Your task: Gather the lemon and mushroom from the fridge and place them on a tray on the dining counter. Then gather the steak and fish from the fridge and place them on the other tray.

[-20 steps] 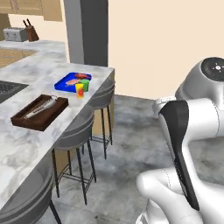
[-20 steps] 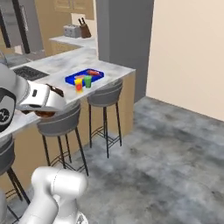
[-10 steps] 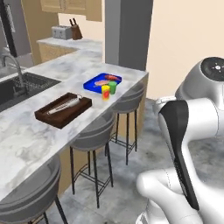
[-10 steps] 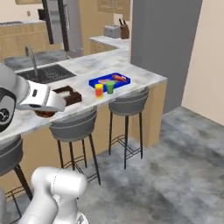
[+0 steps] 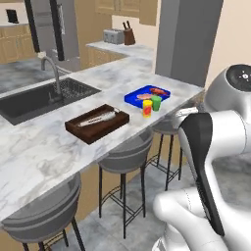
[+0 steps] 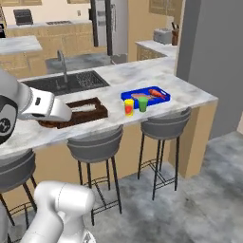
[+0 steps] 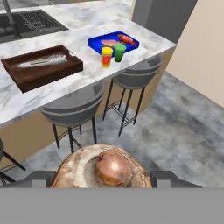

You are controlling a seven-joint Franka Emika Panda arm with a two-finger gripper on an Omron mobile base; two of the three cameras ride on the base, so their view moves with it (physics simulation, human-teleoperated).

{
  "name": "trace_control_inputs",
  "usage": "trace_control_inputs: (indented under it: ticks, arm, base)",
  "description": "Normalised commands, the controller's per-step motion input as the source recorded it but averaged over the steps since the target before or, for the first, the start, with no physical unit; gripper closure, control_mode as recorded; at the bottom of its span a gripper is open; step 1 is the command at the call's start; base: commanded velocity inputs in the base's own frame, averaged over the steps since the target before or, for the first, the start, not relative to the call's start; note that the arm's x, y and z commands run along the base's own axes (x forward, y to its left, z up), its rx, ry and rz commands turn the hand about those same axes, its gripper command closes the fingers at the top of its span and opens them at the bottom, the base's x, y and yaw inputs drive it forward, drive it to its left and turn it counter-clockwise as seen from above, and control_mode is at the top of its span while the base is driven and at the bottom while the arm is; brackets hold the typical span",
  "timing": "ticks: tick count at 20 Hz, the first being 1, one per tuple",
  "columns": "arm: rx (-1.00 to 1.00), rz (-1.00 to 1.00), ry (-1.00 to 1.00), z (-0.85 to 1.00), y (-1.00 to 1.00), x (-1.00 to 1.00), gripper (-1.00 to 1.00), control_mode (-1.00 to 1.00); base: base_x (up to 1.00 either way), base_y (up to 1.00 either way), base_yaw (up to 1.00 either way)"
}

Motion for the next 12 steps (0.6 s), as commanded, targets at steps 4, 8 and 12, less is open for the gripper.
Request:
trace_control_inputs:
  ticks: [4, 8, 12]
  arm:
    - [0.0, 0.0, 0.0, 0.0, 0.0, 0.0, 1.0, 1.0]
    - [0.0, 0.0, 0.0, 0.0, 0.0, 0.0, 1.0, 1.0]
    - [0.0, 0.0, 0.0, 0.0, 0.0, 0.0, 1.0, 1.0]
  base:
    - [0.64, -0.11, 0.4]
    - [0.46, -0.33, 0.4]
    - [0.47, -0.36, 0.4]
